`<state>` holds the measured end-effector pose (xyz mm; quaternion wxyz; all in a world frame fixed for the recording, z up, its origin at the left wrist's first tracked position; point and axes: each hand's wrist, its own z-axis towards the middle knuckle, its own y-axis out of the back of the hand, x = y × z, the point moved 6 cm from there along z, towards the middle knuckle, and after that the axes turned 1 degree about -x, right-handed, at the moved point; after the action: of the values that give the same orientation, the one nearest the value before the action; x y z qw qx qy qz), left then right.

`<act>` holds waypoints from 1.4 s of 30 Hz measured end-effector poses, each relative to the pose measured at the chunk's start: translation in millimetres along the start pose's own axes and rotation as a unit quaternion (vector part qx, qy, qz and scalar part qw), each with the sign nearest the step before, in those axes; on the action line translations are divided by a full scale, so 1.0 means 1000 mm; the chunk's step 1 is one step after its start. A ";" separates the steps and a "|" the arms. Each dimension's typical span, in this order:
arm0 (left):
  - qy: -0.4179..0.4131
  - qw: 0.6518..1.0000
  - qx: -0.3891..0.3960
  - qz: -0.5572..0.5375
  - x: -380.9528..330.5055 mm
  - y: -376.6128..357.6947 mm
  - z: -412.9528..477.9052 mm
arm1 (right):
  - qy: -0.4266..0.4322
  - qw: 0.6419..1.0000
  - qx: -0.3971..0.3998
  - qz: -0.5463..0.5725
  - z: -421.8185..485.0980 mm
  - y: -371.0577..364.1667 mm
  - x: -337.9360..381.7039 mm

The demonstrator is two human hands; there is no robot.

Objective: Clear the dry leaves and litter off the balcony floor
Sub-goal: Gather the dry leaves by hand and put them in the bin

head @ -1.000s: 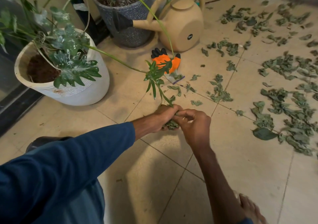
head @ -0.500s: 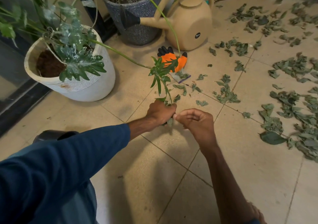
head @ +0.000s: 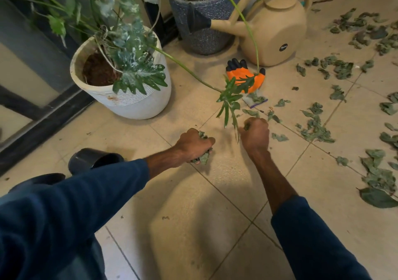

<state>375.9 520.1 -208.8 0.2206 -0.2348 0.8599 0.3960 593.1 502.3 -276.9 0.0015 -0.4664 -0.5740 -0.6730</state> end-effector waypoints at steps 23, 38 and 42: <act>0.002 0.999 0.036 -0.035 0.008 0.026 -0.021 | 0.177 0.979 0.081 -0.054 0.025 -0.003 0.038; 0.000 0.999 0.037 -0.030 0.007 0.031 -0.026 | 0.151 0.963 0.087 0.204 0.012 -0.030 0.069; 0.001 0.999 0.038 -0.028 0.012 0.036 -0.026 | 0.126 0.974 0.121 0.144 0.028 -0.062 0.055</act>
<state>340.7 517.9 -179.4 0.2399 -0.2507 0.8674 0.3568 546.4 574.9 -292.5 0.2268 -0.4523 -0.5729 -0.6448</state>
